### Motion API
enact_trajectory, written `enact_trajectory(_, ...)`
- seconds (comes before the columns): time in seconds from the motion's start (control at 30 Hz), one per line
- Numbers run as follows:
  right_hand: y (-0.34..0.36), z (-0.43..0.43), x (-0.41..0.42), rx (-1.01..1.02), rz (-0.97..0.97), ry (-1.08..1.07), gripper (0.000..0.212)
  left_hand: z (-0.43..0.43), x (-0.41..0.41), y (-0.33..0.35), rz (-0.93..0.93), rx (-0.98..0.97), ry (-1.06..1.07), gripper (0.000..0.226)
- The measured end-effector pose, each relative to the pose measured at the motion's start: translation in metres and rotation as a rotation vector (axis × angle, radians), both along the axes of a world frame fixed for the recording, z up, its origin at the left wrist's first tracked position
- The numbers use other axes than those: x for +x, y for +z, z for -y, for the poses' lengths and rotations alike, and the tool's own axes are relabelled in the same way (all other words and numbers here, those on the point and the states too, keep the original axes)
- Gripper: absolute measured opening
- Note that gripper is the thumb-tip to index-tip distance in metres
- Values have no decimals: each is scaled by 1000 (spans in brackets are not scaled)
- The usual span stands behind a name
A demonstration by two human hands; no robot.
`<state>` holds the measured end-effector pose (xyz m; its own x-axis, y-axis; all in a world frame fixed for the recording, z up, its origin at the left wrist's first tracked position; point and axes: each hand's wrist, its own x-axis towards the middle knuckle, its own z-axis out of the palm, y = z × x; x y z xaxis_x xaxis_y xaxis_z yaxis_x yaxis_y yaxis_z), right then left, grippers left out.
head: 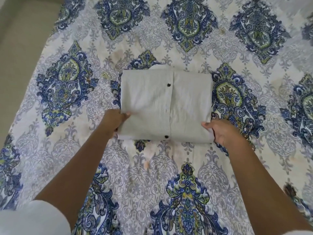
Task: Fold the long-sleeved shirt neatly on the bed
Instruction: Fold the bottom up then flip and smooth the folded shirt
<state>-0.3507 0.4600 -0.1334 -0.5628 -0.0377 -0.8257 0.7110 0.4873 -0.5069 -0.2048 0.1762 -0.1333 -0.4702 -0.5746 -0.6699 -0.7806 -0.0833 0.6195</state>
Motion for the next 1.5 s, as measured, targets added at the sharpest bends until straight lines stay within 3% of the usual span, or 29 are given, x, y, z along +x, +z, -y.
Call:
enact_trajectory(0.03, 1, 4, 2, 80, -85, 45, 40, -4, -1, 2, 37, -133, -29, 30)
enact_trajectory(0.1, 7, 15, 3, 303, -476, 142, 28, -16, -6, 12, 131, -489, -67, 32)
enact_trajectory(0.17, 21, 36, 6, 485, -938, 255, 42, -34, -22, 27, 131, -857, -124, 42)
enact_trajectory(0.27, 24, 76, -1, 486, -1088, 604, 58, -52, -70, 29, -56, -1048, -485, 58)
enact_trajectory(0.37, 1, 97, -17, 519, -1062, 885, 56, -41, -101, -1, -32, -988, -845, 64)
enact_trajectory(0.47, -27, 92, -29, 578, -1020, 988, 52, -17, -94, -35, 19, -888, -851, 66)
enact_trajectory(0.63, -39, 87, -39, 563, -945, 959, 48, -7, -96, -44, 8, -902, -874, 64)
enact_trajectory(0.7, -27, 88, -41, 489, -890, 875, 49, -4, -98, -35, 50, -833, -846, 63)
enact_trajectory(0.83, -13, 66, -51, 419, -737, 241, 55, 3, -77, -12, -23, -780, -425, 65)
enact_trajectory(0.9, -12, 51, -47, 349, -605, 130, 62, -9, -60, -3, -92, -835, -519, 62)
enact_trajectory(1.0, -3, 35, -41, 243, -417, 72, 65, -37, -45, -6, -173, -861, -865, 63)
enact_trajectory(1.07, -1, 25, -37, 220, -315, 131, 71, -48, -39, -22, -154, -859, -944, 65)
enact_trajectory(1.13, -2, 19, -27, 165, -297, 199, 55, -49, -34, -38, -99, -901, -943, 65)
enact_trajectory(1.23, -4, 18, -15, 122, -290, 179, 63, -50, -32, -48, -50, -961, -950, 63)
enact_trajectory(1.37, 4, 14, -15, -139, -98, 14, 59, -53, -39, -33, -38, -862, -929, 62)
enact_trajectory(1.5, 14, 10, -6, -305, -40, -49, 50, -72, -47, 11, -390, -554, -751, 56)
